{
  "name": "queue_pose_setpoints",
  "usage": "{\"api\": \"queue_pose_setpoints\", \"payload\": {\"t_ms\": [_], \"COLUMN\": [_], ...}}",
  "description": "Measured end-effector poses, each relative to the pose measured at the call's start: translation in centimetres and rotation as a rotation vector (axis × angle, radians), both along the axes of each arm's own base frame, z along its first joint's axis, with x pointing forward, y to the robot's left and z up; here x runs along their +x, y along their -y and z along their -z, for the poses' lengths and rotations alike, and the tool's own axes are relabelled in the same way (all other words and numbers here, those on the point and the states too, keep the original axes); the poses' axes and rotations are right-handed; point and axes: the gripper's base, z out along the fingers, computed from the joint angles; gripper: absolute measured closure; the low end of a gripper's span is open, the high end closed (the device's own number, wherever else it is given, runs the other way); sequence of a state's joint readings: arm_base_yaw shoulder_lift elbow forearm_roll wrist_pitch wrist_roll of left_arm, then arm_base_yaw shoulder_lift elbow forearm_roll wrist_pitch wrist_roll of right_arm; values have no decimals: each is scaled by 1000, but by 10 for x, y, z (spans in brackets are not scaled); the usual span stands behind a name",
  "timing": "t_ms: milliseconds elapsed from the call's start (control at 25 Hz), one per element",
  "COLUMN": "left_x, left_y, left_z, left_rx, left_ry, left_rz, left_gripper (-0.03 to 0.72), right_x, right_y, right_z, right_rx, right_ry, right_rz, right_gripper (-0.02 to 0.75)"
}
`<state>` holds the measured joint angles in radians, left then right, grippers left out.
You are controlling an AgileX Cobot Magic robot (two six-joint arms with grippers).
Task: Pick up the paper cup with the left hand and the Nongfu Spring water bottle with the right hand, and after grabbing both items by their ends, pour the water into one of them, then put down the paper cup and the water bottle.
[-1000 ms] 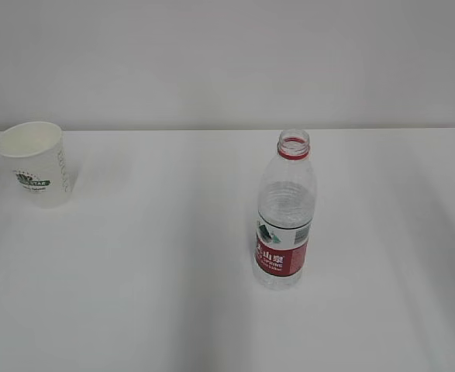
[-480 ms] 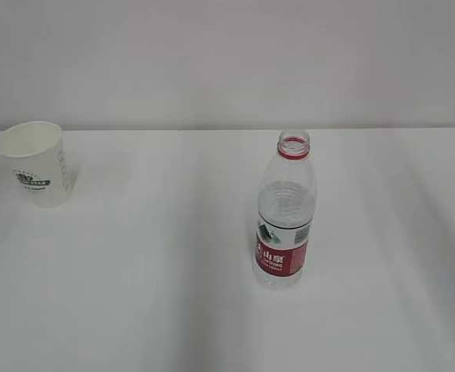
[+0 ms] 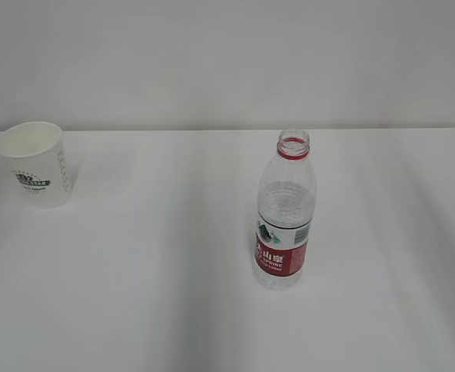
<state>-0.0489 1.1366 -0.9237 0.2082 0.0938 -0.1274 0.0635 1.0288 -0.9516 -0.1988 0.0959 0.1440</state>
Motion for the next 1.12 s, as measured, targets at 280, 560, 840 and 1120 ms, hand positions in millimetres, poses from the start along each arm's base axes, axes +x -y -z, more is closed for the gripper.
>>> {"api": "queue_pose_setpoints", "payload": {"t_ms": [280, 560, 840, 1120], "left_x": [-3, -2, 15, 10], "left_y": [4, 6, 6, 8], "left_z": [40, 56, 79, 97], "left_rx": [-11, -16, -55, -68], "left_ry": [56, 49, -16, 18], "left_rz": [50, 63, 50, 69], "left_gripper": [272, 273, 273, 274], "right_x": [12, 15, 13, 2], "right_y": [-3, -6, -9, -14], "right_z": [25, 59, 104, 135], "right_rx": [0, 4, 66, 56], "right_ry": [3, -8, -10, -2], "right_rz": [-25, -51, -88, -148], "right_gripper": [188, 188, 188, 188]}}
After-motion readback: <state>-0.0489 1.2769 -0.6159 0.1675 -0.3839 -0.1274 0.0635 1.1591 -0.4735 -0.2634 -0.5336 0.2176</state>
